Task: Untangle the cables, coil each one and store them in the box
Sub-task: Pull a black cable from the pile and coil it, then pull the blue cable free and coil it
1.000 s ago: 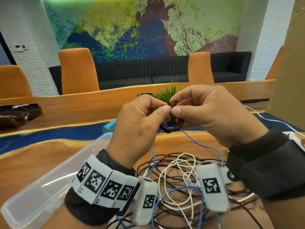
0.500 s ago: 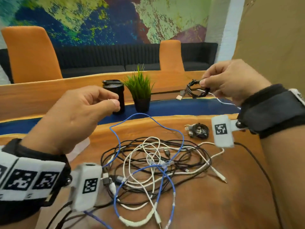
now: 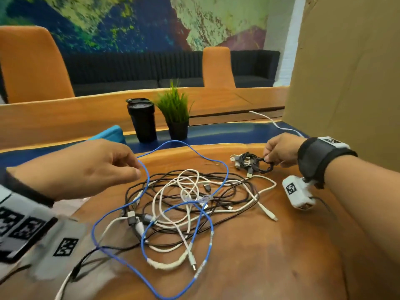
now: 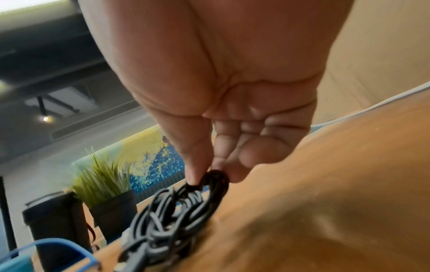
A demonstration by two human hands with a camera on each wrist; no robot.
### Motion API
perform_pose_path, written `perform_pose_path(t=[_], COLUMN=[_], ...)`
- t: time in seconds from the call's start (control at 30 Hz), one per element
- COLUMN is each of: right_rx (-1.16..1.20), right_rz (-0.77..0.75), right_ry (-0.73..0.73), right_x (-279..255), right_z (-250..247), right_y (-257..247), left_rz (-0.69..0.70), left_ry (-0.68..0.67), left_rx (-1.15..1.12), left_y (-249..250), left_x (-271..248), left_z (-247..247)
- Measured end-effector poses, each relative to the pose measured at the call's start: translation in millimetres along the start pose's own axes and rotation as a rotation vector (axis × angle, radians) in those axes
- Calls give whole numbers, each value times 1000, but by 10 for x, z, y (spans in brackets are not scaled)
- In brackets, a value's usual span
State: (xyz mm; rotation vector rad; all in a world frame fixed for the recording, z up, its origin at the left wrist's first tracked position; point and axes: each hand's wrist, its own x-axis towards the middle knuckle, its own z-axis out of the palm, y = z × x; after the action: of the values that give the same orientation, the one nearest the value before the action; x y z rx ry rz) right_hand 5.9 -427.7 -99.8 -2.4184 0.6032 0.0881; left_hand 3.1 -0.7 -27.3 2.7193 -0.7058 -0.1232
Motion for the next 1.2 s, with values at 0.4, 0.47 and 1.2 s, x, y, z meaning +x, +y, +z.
perform_pose_path(t=[0.4,0.47,1.2], right_rx=[-332,-367,355], right_rz=[-486,-622,-844], right_ry=[28,-204,213], right_x=[-616,-947,-1220], right_z=[114,269,77], right_y=[-956,-1178,-1794], left_rz=[-68,-27,92], left_ry=[-168,-237,295], left_rx=[268,316,274], left_y=[-257,-170,-253], left_x=[59,6,-385], left_z=[172,218,-70])
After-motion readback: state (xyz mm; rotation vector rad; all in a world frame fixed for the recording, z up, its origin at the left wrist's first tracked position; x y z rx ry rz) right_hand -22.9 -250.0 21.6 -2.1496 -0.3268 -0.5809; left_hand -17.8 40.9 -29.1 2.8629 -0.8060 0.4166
